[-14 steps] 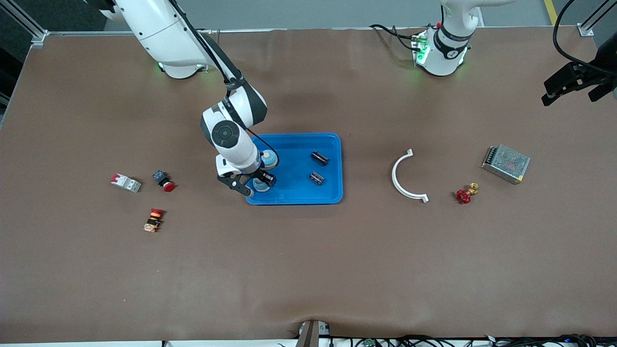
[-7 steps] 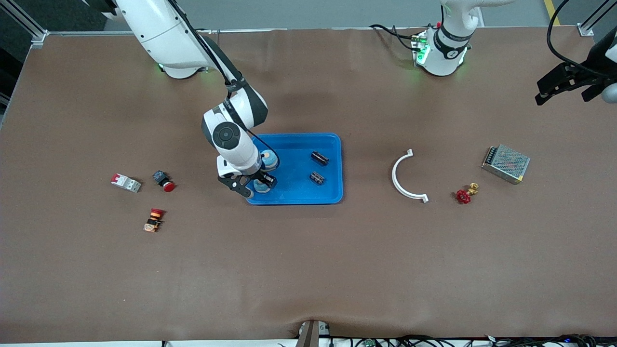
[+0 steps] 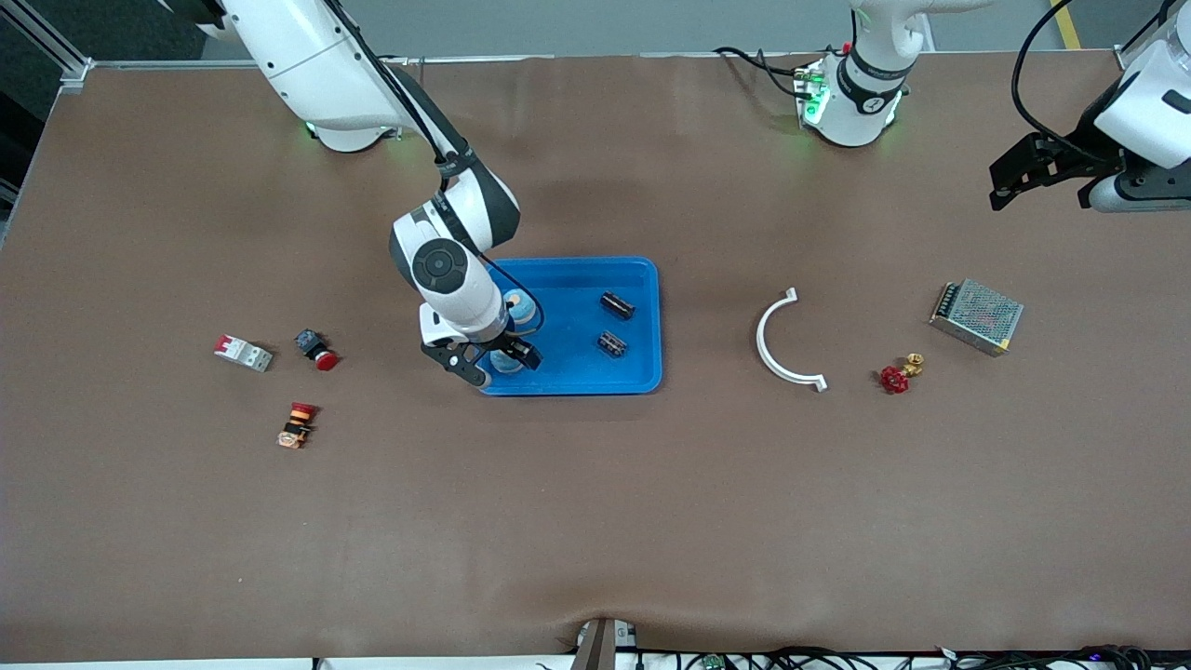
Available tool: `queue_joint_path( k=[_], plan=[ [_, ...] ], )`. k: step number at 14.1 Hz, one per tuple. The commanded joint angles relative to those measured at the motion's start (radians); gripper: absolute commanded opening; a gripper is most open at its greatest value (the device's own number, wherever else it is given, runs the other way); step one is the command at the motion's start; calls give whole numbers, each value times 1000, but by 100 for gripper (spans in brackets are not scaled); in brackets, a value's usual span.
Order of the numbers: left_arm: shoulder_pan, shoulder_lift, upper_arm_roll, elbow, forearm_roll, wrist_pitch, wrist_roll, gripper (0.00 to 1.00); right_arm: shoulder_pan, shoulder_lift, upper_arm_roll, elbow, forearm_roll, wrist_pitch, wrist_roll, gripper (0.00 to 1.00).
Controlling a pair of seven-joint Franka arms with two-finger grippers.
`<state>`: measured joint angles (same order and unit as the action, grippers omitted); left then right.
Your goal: Place electrolytic capacitor and blue bell in tray
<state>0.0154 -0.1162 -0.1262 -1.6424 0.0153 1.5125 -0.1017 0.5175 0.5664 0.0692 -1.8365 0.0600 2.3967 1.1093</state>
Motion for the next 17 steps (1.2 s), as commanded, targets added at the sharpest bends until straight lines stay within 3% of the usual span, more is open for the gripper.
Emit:
queue_joint_path(
  k=[1, 9, 12, 17],
  plan=[
    [5, -16, 2, -8, -17, 11, 19, 100, -8, 0, -3, 138, -16, -195, -6, 100],
    [11, -19, 2, -4, -17, 5, 27, 100, -144, -2, -5, 223, -17, -358, -300, 100],
    [11, -17, 4, -4, -17, 6, 27, 100, -259, -19, -9, 235, -17, -421, -495, 100],
    [9, -16, 2, -5, -17, 8, 25, 100, -440, -94, -2, 226, -42, -453, -549, 100]
  ],
)
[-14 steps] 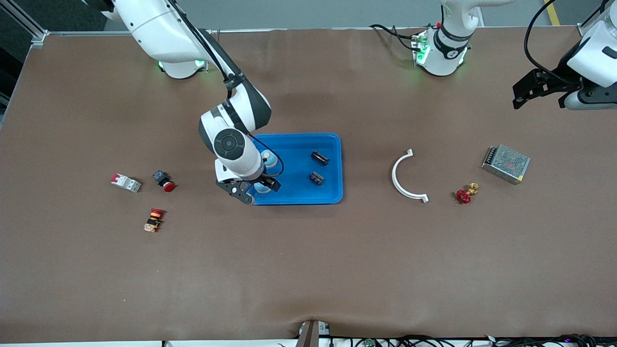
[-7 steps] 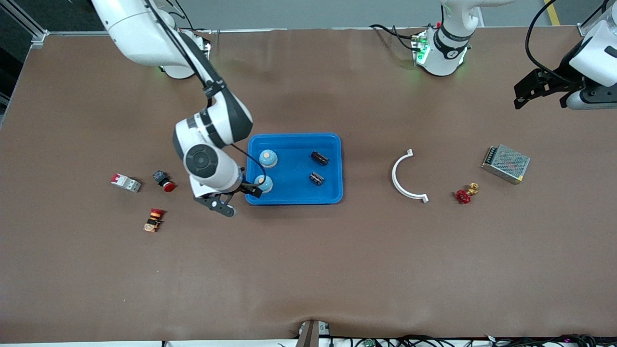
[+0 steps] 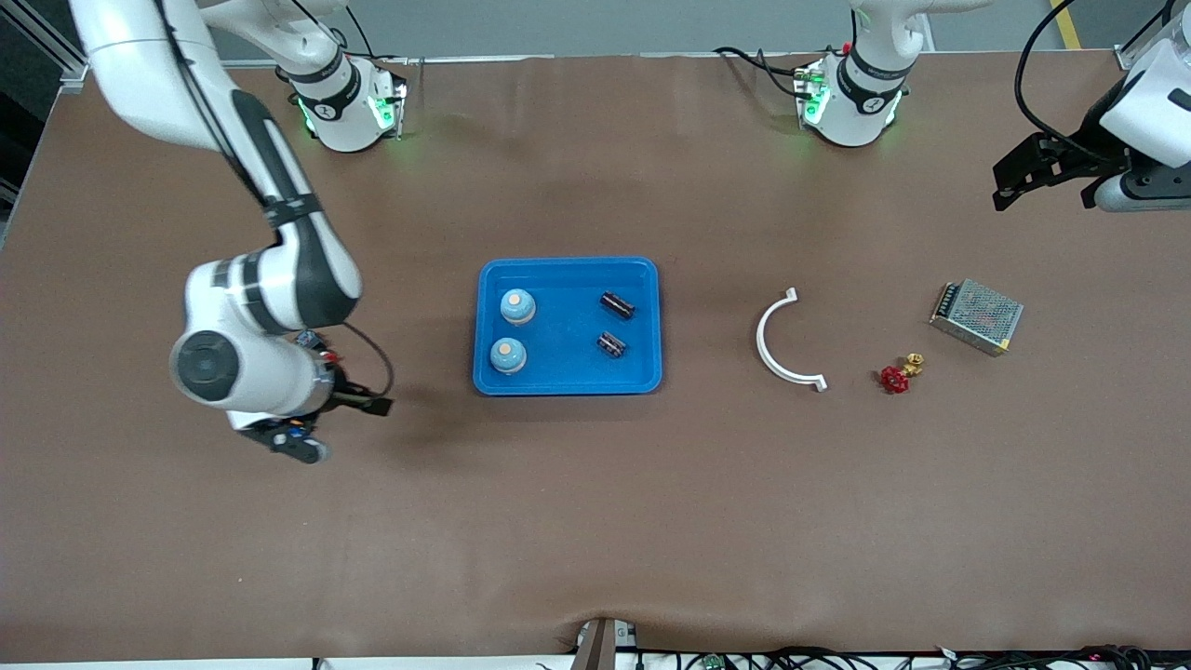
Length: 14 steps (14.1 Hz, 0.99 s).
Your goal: Place electrolytic capacitor and blue bell in tray
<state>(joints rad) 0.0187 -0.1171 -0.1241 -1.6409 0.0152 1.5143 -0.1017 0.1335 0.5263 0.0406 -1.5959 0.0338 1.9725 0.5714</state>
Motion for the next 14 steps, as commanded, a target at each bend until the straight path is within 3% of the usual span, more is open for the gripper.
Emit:
queue_joint_path(
  k=[1, 7, 11, 14],
  plan=[
    [4, -15, 0, -8, -17, 4, 25, 100, -73, -80, 28, -15, -15, -47, -27, 100],
    [0, -19, -2, -5, -17, 4, 25, 100, -184, -189, 21, 79, -31, -285, -371, 100],
    [1, -22, -11, -5, -17, 3, 25, 100, -209, -310, 12, 94, -32, -348, -390, 100],
    [0, -21, -12, -5, -17, 3, 22, 100, -192, -336, -19, 168, -31, -475, -381, 100]
  ],
)
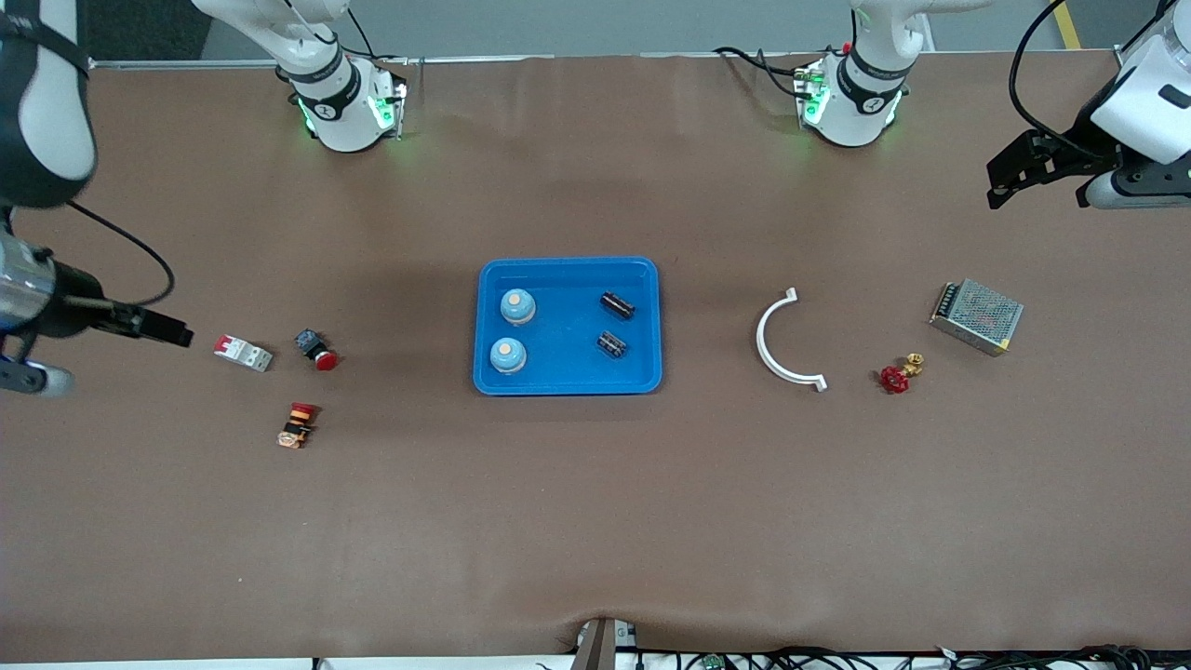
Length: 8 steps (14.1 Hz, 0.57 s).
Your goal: Place electrolytic capacitor and blue bell in tray
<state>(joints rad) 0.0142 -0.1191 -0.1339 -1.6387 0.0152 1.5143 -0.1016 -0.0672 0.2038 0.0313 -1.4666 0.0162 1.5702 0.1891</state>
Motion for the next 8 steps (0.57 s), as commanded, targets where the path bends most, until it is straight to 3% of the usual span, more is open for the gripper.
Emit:
queue_joint_path(
  k=[1, 3, 8],
  plan=[
    [6, -19, -3, -6, -17, 3, 22, 100, 32, -14, -27, 78, -13, -126, 3, 100],
    [4, -19, -3, -6, -17, 4, 22, 100, 64, -14, -66, 136, -6, -189, 7, 100],
    [6, -19, -3, -6, -17, 4, 25, 100, 66, -56, -80, 161, 2, -211, -7, 100]
  ],
)
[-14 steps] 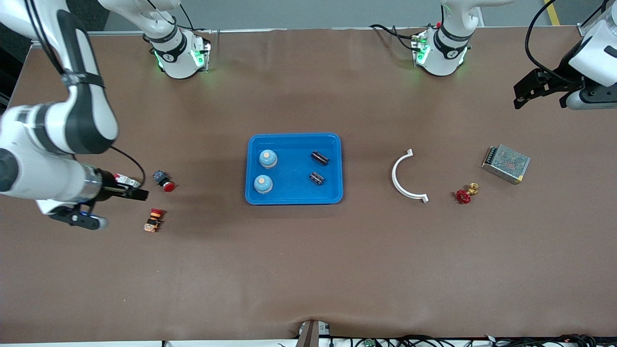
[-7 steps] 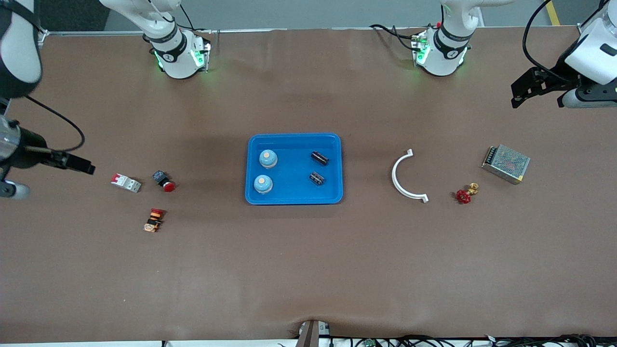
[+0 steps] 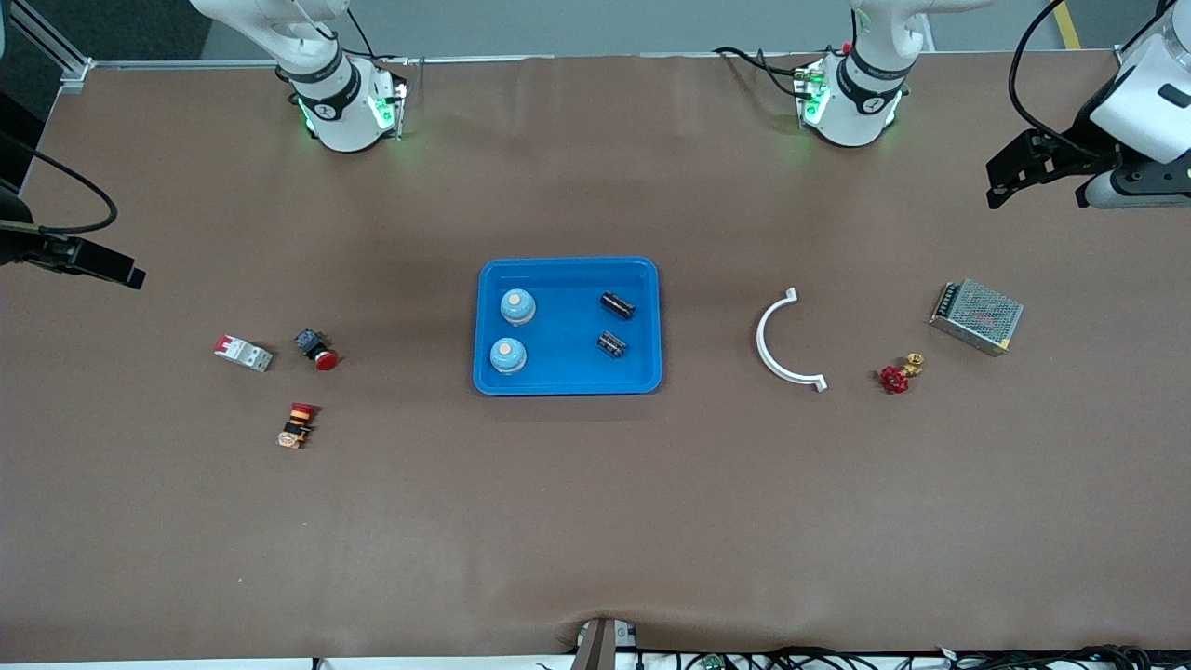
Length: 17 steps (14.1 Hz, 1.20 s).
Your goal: Place electrolytic capacitor and blue bell in tray
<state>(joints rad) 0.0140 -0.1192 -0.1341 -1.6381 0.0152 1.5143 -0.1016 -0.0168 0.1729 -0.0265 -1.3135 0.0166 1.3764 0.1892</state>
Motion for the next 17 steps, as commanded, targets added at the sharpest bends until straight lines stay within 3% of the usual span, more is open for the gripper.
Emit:
queue_joint_path(
  k=[1, 6, 17],
  plan=[
    [6, -19, -2, -6, -17, 6, 25, 100, 15, -36, -27, 8, 2, -19, -7, 100],
    [9, -20, -2, -16, -17, 6, 33, 100, 14, -72, -29, -15, 3, -16, -71, 100],
    [12, -34, 1, -32, -11, 4, 33, 100, 5, -181, -26, -199, 3, 82, -91, 100]
  ],
)
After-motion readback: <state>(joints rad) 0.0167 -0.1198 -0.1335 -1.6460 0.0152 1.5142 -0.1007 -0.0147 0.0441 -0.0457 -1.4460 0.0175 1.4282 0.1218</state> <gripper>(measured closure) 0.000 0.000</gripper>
